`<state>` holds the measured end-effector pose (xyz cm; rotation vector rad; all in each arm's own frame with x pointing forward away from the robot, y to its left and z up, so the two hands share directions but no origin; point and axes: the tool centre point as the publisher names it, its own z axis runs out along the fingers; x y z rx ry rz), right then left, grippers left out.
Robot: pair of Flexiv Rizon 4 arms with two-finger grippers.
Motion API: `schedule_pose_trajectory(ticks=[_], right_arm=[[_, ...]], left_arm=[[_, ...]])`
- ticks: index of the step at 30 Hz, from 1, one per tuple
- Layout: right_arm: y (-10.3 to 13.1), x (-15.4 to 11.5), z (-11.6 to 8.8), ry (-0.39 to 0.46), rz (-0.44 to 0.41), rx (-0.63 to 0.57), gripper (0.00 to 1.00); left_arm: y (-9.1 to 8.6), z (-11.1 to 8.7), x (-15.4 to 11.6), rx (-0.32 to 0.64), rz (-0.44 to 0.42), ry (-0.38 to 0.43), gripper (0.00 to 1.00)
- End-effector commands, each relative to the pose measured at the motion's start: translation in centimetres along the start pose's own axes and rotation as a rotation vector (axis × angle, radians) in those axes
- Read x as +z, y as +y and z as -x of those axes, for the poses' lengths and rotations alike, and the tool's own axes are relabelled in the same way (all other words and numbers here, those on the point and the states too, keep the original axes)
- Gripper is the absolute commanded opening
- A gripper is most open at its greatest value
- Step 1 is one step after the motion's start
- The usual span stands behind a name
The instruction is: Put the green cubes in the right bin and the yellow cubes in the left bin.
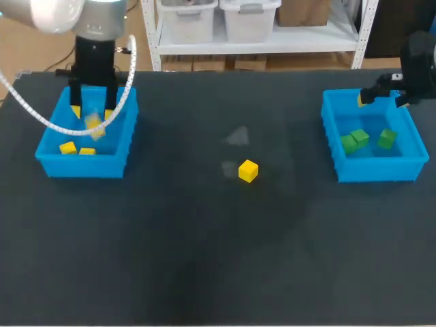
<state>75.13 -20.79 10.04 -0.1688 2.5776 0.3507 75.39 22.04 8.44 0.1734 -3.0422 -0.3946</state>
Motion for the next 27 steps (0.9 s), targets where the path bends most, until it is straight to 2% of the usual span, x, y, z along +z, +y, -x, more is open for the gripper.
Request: schedule_pose_trajectory(ticks=[1,4,7,15,19,23,27], right_arm=[[0.1,-0.1,-0.2,-0.006,-0.008,0.001,1.00],[0.1,-0.1,-0.2,-0.006,-0.008,0.001,1.00],[0.1,-0.1,-0.2,-0.006,-0.008,0.001,1.00],[0.1,-0.1,-0.2,-0.006,-0.008,0.001,1.00],[0.1,-0.1,-0.2,-0.006,-0.008,0.001,1.00],[0.1,-0.1,-0.2,-0.006,-0.008,0.001,1.00],[0.1,-0.1,-0.2,-0.006,-0.008,0.001,1.00]], left_arm=[[-0.3,-1.2,-0.7,0.017,-0.040,-0.364,1.00],[-2.6,-1.1,-2.7,0.101,-0.084,-0.401,1.00],[-6.4,-1.7,-4.8,0.251,-0.155,-0.423,1.00],[-17.2,-5.6,-8.3,0.615,-0.269,-0.421,1.00],[-21.6,-7.7,-9.1,0.788,-0.310,-0.406,1.00],[-24.2,-9.7,-8.8,0.889,-0.330,-0.382,1.00],[-25.6,-10.9,-7.0,0.950,-0.323,-0.331,1.00]])
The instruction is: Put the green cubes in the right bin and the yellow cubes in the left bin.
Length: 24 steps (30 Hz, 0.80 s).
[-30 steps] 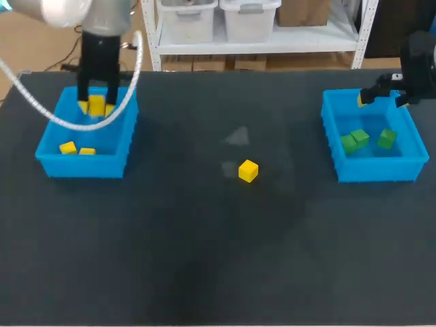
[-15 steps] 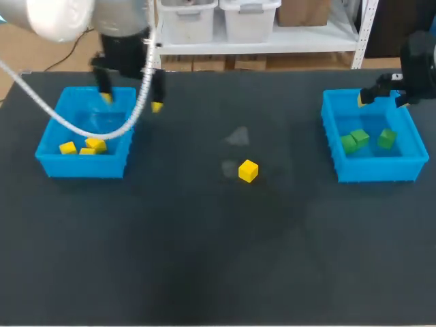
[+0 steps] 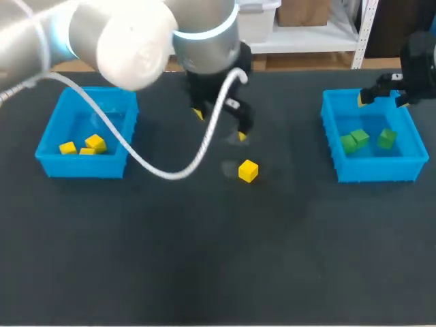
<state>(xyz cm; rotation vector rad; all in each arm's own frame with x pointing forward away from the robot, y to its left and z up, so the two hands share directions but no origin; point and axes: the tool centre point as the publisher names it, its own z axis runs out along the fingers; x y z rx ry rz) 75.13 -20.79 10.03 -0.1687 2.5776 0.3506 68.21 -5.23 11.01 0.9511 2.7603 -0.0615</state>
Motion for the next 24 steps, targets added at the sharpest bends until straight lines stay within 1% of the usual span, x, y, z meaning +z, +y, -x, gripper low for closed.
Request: schedule_pose_trajectory(ticks=[1,5,8,11,18,20,24], right_arm=[[0.1,-0.1,-0.2,-0.006,-0.008,0.001,1.00],[0.1,-0.1,-0.2,-0.006,-0.008,0.001,1.00],[0.1,-0.1,-0.2,-0.006,-0.008,0.001,1.00],[0.1,-0.1,-0.2,-0.006,-0.008,0.001,1.00],[0.1,-0.1,-0.2,-0.006,-0.008,0.001,1.00],[0.1,-0.1,-0.2,-0.006,-0.008,0.001,1.00],[0.1,-0.1,-0.2,-0.006,-0.008,0.001,1.00]], left_arm=[[-0.9,-0.7,2.1,0.196,-0.099,0.051,1.00],[-1.8,-1.0,3.2,0.203,-0.111,0.079,1.00],[-2.5,-1.2,3.8,0.196,-0.139,0.105,1.00],[-3.0,-1.1,4.5,0.202,-0.127,0.122,1.00],[-3.5,-0.7,7.2,0.163,-0.119,0.180,1.00],[-3.9,-0.7,7.6,0.151,-0.133,0.196,1.00],[-4.8,-0.8,8.4,0.175,-0.117,0.211,1.00]])
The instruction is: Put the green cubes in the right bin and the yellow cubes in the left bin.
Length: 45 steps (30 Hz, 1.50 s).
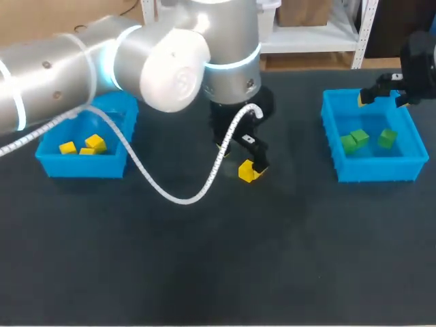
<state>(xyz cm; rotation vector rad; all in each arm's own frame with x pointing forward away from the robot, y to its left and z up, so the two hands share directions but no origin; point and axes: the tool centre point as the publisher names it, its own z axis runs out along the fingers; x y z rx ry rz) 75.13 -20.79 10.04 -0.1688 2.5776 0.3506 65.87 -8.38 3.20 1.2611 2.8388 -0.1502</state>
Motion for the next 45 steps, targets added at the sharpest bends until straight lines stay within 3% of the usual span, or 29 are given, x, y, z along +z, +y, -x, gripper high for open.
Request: schedule_pose_trajectory(ticks=[1,20,21,22,23,30,34,41,45], right_arm=[[0.1,-0.1,-0.2,-0.006,-0.008,0.001,1.00],[0.1,-0.1,-0.2,-0.006,-0.008,0.001,1.00],[0.1,-0.1,-0.2,-0.006,-0.008,0.001,1.00],[0.1,-0.1,-0.2,-0.006,-0.008,0.001,1.00],[0.1,-0.1,-0.2,-0.006,-0.008,0.001,1.00],[0.1,-0.1,-0.2,-0.006,-0.008,0.001,1.00],[0.1,-0.1,-0.2,-0.006,-0.008,0.001,1.00],[0.1,-0.1,-0.2,-0.006,-0.008,0.001,1.00],[0.1,-0.1,-0.2,-0.006,-0.008,0.001,1.00]], left_arm=[[-0.6,1.0,0.9,0.011,0.013,0.056,1.00],[-0.7,1.5,3.7,0.008,0.036,0.124,1.00],[-0.6,1.5,3.9,0.012,0.037,0.128,0.85],[-0.6,1.5,4.0,0.013,0.037,0.130,0.34],[-0.5,1.5,4.1,0.022,0.046,0.135,0.00],[-0.1,0.8,4.1,0.036,0.043,0.159,0.00],[1.5,1.2,3.1,-0.010,0.031,0.120,0.00],[6.3,3.0,-4.4,-0.085,0.131,-0.135,0.00],[10.6,2.1,-9.3,-0.197,0.248,-0.271,0.00]])
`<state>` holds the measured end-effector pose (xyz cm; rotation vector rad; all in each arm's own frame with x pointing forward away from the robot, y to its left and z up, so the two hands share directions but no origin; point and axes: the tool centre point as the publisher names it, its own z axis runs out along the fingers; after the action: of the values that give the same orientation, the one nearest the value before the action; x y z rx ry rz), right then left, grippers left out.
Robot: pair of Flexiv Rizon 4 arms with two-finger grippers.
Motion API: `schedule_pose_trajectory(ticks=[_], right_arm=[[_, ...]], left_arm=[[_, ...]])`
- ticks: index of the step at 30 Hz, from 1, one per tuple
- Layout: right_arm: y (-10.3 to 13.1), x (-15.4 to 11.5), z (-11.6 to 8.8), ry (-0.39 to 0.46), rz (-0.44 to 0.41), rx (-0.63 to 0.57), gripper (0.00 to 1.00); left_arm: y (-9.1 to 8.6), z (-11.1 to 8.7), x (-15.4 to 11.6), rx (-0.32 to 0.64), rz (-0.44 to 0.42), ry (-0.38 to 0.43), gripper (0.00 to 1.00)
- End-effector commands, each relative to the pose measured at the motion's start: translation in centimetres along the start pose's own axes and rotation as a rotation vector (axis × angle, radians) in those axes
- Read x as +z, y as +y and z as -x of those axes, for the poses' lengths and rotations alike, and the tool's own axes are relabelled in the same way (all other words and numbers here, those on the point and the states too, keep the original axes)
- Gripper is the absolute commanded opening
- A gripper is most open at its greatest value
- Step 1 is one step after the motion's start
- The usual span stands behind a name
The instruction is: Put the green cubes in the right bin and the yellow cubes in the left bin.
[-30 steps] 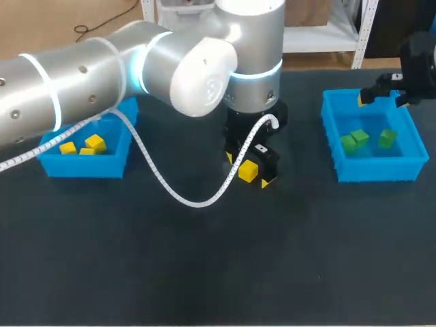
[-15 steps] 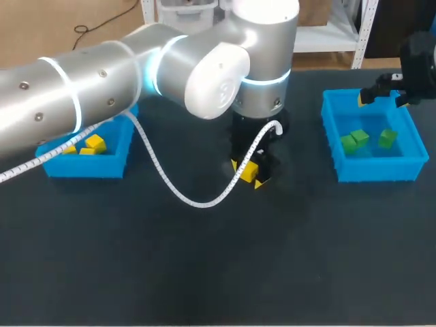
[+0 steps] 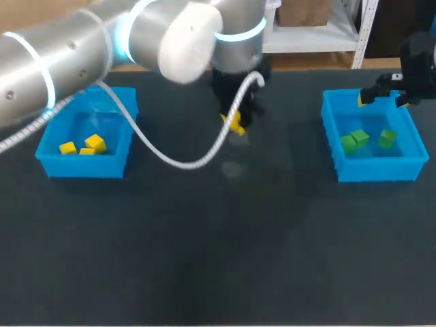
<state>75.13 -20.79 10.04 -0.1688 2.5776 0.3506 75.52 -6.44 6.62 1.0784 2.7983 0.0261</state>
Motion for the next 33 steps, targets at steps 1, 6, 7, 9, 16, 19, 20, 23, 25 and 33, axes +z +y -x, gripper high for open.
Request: schedule_pose_trajectory(ticks=[1,6,7,9,16,19,20,23,25,33], right_arm=[[0.1,-0.1,-0.2,-0.006,-0.008,0.001,1.00],[0.1,-0.1,-0.2,-0.006,-0.008,0.001,1.00],[0.1,-0.1,-0.2,-0.006,-0.008,0.001,1.00],[0.1,-0.1,-0.2,-0.006,-0.008,0.001,1.00],[0.1,-0.1,-0.2,-0.006,-0.008,0.001,1.00],[0.1,-0.1,-0.2,-0.006,-0.008,0.001,1.00],[0.1,-0.1,-0.2,-0.006,-0.008,0.001,1.00],[0.1,-0.1,-0.2,-0.006,-0.008,0.001,1.00],[0.1,-0.1,-0.2,-0.006,-0.008,0.001,1.00],[0.1,-0.1,-0.2,-0.006,-0.008,0.001,1.00]], left_arm=[[4.4,-2.9,-5.7,-0.147,0.103,-0.217,0.00],[10.3,-6.1,-7.0,-0.306,0.195,-0.222,0.00],[11.4,-7.0,-7.0,-0.340,0.208,-0.216,0.00],[13.2,-8.8,-6.8,-0.398,0.231,-0.200,0.00],[17.7,-15.1,-5.4,-0.589,0.231,-0.150,0.00],[18.7,-16.5,-4.9,-0.629,0.233,-0.135,0.00],[18.9,-16.8,-4.8,-0.636,0.238,-0.129,0.00],[19.3,-17.3,-4.3,-0.647,0.243,-0.117,0.00],[19.6,-17.3,-4.0,-0.655,0.243,-0.113,0.00],[19.7,-16.6,-4.2,-0.680,0.220,-0.138,1.00]])
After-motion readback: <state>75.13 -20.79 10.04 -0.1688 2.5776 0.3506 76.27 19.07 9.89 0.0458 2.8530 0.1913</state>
